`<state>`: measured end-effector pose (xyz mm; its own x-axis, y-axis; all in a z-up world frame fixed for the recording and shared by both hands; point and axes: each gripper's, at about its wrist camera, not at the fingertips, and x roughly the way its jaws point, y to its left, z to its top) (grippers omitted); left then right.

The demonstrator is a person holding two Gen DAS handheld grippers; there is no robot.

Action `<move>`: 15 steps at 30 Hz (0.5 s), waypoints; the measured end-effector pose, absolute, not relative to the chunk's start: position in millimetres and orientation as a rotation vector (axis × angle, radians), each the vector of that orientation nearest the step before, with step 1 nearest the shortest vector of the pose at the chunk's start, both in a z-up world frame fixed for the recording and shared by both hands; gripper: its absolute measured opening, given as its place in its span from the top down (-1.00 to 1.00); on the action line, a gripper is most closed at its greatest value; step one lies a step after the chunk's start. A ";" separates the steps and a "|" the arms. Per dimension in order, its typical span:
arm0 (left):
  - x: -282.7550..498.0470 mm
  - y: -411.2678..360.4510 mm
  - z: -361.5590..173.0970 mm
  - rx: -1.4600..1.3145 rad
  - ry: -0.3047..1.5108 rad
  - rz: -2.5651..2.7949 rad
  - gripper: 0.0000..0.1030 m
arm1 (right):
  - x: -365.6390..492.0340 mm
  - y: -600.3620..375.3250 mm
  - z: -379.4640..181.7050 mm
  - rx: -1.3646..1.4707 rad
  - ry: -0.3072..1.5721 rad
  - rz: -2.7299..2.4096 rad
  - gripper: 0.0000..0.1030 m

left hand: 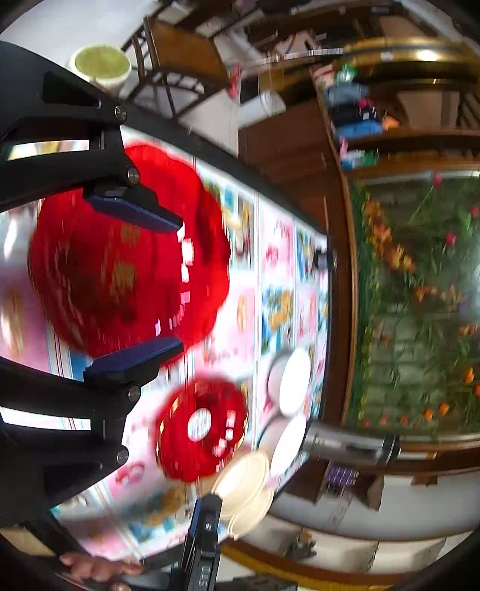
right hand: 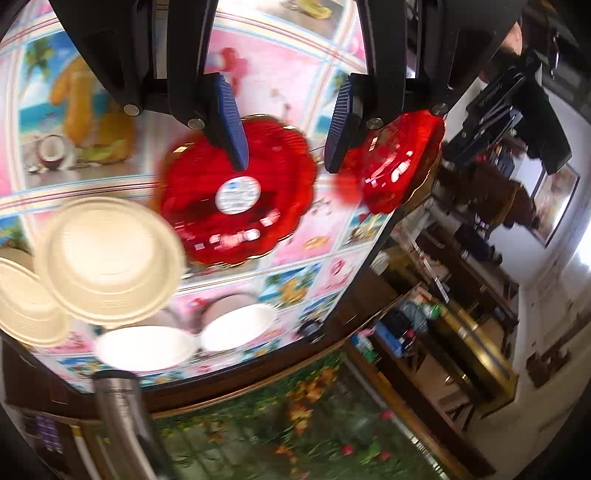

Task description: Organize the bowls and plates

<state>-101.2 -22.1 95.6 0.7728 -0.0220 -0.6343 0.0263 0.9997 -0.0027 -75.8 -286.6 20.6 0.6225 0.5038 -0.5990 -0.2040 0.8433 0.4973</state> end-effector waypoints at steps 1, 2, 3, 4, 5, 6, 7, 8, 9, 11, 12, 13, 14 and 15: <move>-99.1 -28.2 95.9 0.003 0.695 -0.048 -0.13 | -76.0 -292.6 18.7 0.417 0.801 0.407 0.12; -95.7 -35.7 95.5 -0.001 0.705 -0.073 -0.13 | -74.7 -300.2 16.4 0.429 0.800 0.389 0.12; -91.4 -43.5 95.6 -0.005 0.714 -0.096 -0.13 | -73.4 -306.6 14.1 0.439 0.801 0.371 0.12; -87.8 -51.0 95.5 -0.009 0.721 -0.116 -0.13 | -72.6 -312.3 11.8 0.447 0.800 0.357 0.11; -83.7 -56.6 95.3 -0.014 0.731 -0.133 -0.13 | -71.2 -318.7 8.9 0.459 0.799 0.344 0.11; -80.1 -61.7 95.2 -0.019 0.740 -0.148 -0.12 | -69.4 -324.1 5.8 0.470 0.800 0.332 0.11; -74.0 -68.7 94.7 -0.025 0.751 -0.167 -0.12 | -67.3 -328.0 3.1 0.475 0.802 0.321 0.11; -69.1 -72.7 94.5 -0.029 0.759 -0.175 -0.12 | -65.9 -333.2 0.1 0.481 0.804 0.312 0.11; -63.1 -77.5 93.6 -0.032 0.770 -0.182 -0.12 | -64.1 -337.0 -2.9 0.487 0.802 0.308 0.11; -47.7 -87.5 90.6 -0.040 0.793 -0.199 -0.12 | -61.1 -342.3 -9.1 0.486 0.800 0.296 0.11; -41.2 -90.4 88.6 -0.039 0.805 -0.188 -0.12 | -58.9 -343.6 -11.9 0.490 0.803 0.298 0.12; -33.3 -93.2 85.8 -0.040 0.820 -0.172 -0.12 | -56.5 -343.2 -15.1 0.494 0.802 0.309 0.12; -25.0 -96.6 82.7 -0.048 0.832 -0.179 -0.12 | -55.9 -342.2 -17.8 0.491 0.803 0.316 0.14; -19.8 -99.3 80.3 -0.047 0.842 -0.179 -0.12 | -53.8 -340.2 -20.3 0.486 0.806 0.316 0.17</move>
<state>-19.8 -99.3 80.3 0.6518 -0.1758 -0.7377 0.1386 0.9840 -0.1120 -53.8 -340.2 -20.3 0.6552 0.4470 -0.6090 -0.0867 0.8453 0.5272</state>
